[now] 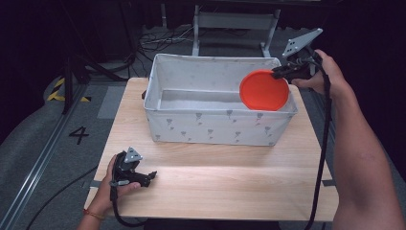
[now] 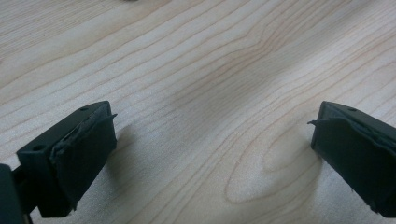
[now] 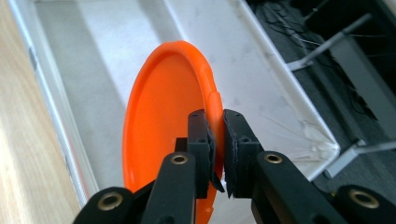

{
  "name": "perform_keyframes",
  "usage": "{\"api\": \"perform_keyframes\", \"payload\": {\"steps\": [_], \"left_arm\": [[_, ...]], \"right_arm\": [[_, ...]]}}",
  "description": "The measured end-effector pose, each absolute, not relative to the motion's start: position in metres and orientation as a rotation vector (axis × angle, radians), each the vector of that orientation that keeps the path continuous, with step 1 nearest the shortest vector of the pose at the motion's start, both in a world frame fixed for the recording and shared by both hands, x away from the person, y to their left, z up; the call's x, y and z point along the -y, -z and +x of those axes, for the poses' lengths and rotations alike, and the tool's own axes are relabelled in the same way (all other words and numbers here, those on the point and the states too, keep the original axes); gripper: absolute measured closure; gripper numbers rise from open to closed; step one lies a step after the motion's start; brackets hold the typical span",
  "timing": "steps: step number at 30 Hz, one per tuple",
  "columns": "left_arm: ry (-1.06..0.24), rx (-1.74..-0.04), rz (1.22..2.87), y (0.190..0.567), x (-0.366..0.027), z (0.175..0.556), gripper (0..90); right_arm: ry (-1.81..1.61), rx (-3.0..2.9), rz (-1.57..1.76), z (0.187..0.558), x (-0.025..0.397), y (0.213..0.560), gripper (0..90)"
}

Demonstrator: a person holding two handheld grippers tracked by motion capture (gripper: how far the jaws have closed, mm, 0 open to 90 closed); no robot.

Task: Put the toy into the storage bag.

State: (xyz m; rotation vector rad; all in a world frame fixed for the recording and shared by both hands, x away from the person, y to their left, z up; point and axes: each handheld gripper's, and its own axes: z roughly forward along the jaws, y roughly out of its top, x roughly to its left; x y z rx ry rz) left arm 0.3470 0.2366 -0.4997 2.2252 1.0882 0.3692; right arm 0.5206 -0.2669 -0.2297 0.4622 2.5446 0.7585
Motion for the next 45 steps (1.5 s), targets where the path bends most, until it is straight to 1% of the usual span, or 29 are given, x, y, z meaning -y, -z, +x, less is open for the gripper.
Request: {"api": "perform_keyframes", "payload": {"steps": [6,15,27,37,45], "left_arm": [[-0.37,-1.089,2.225,0.5,-0.237,0.347,0.4],[-0.373,-1.094,2.219,0.5,-0.236,0.346,0.5],[-0.373,-1.095,2.218,0.5,-0.236,0.346,0.5],[-0.375,-1.104,2.213,0.5,-0.236,0.346,0.5],[-0.375,-1.103,2.214,0.5,-0.236,0.346,0.5]], "right_arm": [[-0.68,-2.643,0.403,0.53,0.256,0.245,82.6],[-0.581,-2.734,0.386,0.532,0.242,0.262,82.6],[-0.33,-2.893,0.316,0.541,0.23,0.293,82.4],[-0.238,-2.981,0.351,0.556,0.229,0.313,82.2],[-0.186,-3.017,0.39,0.559,0.232,0.327,81.0]]}}
